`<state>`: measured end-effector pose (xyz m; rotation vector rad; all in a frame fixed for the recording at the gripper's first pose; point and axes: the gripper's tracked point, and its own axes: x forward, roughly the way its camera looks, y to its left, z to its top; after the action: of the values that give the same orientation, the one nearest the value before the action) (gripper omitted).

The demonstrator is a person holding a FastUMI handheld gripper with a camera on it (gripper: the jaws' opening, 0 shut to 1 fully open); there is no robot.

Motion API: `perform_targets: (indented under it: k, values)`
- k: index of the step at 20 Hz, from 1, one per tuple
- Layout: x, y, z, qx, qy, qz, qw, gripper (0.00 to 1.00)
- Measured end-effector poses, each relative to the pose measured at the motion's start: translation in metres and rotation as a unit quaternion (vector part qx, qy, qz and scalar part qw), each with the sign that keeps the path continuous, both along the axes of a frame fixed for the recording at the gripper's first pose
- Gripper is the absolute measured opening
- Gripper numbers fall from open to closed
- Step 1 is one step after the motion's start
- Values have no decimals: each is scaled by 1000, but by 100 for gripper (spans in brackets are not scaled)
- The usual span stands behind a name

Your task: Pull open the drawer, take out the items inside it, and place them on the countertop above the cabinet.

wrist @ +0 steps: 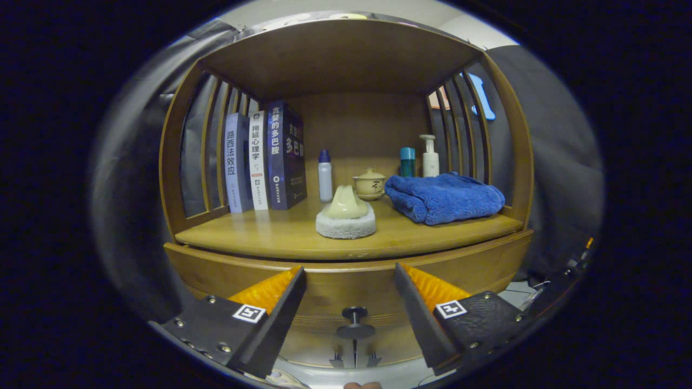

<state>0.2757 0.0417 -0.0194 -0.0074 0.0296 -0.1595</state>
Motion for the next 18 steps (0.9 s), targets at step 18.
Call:
perform_targets:
  k: [18]
  values:
    - [-104,-208,141,-87,-128,17,988,97]
